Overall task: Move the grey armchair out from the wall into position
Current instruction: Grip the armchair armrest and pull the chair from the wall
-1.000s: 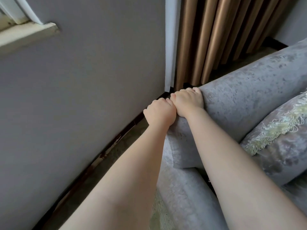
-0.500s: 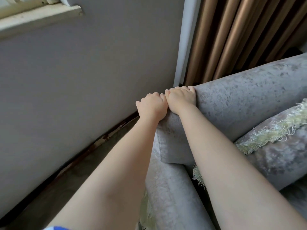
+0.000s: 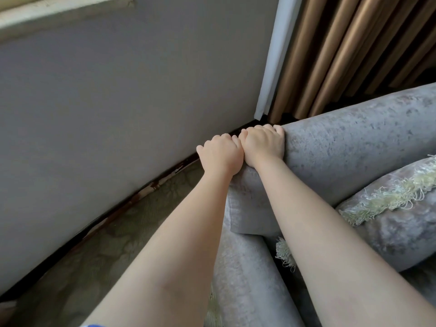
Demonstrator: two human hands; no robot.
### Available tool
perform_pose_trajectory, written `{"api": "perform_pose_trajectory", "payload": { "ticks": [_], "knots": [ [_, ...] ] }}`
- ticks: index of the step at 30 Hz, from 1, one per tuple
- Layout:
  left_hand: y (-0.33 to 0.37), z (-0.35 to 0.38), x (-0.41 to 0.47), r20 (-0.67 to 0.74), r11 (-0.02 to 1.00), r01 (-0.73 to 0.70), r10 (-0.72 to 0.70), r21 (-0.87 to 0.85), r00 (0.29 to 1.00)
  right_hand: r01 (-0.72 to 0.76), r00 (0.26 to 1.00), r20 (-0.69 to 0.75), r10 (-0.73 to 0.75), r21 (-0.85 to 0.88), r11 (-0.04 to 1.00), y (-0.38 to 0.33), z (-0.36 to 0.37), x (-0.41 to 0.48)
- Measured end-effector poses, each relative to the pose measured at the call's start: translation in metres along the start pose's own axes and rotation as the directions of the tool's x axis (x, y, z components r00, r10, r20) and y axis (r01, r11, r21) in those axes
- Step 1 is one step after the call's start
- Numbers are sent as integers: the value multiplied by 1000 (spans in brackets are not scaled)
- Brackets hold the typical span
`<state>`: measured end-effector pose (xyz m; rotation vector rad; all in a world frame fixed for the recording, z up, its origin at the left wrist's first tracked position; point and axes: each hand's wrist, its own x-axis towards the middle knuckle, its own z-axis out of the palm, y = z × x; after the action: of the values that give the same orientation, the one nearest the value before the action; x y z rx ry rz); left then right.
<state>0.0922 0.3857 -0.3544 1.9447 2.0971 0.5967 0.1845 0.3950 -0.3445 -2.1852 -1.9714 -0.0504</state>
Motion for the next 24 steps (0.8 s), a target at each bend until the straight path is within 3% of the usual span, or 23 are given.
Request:
{"api": "perform_pose_trajectory", "payload": {
  "ticks": [18,24],
  "knots": [
    [-6,8,7,20,996,-35,36,-81,999,-89,996,7,90,-50,995,-4,5,4],
    [-3,8,6,7,997,-28,29,-74,1000,-95,992,82,101,-65,993,-4,3,7]
  ]
}}
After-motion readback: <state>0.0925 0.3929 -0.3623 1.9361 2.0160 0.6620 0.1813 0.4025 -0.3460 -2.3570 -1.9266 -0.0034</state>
